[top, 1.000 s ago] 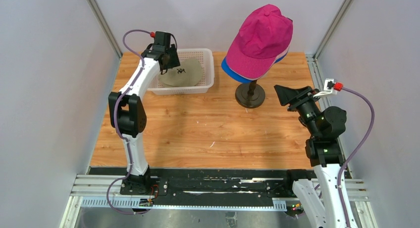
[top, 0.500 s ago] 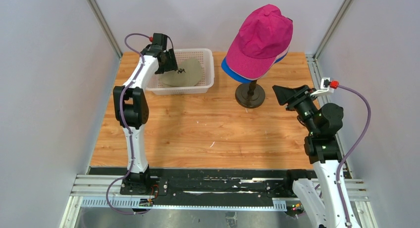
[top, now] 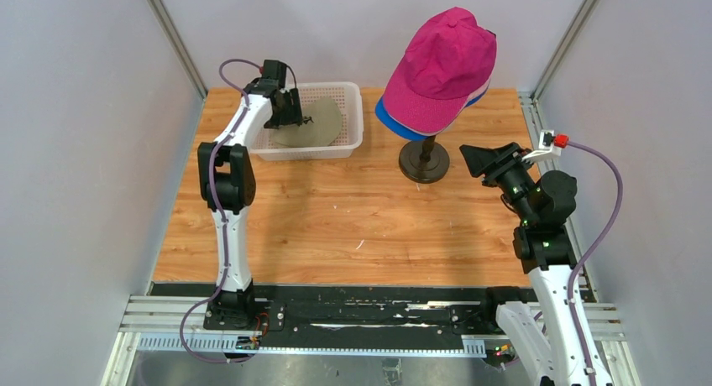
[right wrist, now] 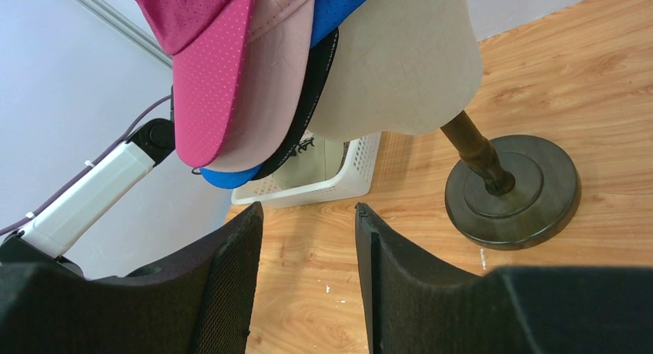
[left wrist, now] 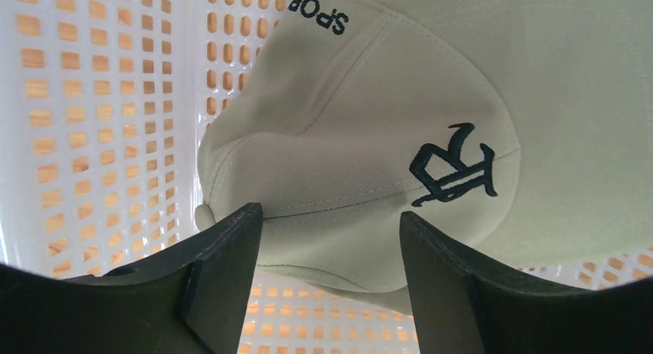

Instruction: Stack the hats

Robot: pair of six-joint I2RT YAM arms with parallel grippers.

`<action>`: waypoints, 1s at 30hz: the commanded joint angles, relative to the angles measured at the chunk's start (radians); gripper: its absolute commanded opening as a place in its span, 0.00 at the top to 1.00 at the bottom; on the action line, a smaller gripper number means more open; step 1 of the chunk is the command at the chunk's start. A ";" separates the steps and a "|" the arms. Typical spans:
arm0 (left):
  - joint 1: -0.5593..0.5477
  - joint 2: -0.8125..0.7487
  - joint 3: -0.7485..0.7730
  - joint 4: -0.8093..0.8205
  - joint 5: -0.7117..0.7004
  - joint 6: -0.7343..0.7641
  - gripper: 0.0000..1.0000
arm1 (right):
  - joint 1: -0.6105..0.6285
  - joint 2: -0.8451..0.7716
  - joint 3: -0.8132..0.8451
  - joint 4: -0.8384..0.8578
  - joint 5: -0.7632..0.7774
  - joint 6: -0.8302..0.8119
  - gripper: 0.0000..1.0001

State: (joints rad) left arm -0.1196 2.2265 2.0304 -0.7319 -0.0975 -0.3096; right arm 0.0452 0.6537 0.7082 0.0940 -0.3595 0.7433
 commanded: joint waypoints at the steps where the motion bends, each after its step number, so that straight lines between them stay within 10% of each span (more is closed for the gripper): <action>1: 0.003 0.039 0.044 -0.008 0.003 0.031 0.30 | 0.015 -0.008 -0.016 0.033 -0.013 -0.011 0.53; 8: 0.001 0.059 0.051 0.009 -0.005 0.041 0.46 | 0.015 -0.009 -0.019 0.033 -0.010 -0.011 0.53; 15: 0.001 0.042 0.033 0.059 0.000 0.044 0.99 | 0.015 -0.008 -0.022 0.033 -0.007 -0.012 0.54; 30: -0.017 -0.223 -0.005 0.083 -0.037 0.033 1.00 | 0.015 -0.019 -0.014 0.035 -0.019 -0.009 0.54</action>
State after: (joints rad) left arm -0.1223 2.1628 2.0125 -0.6998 -0.1158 -0.2729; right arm 0.0452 0.6514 0.6945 0.0998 -0.3595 0.7433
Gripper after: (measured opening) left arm 0.018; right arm 0.458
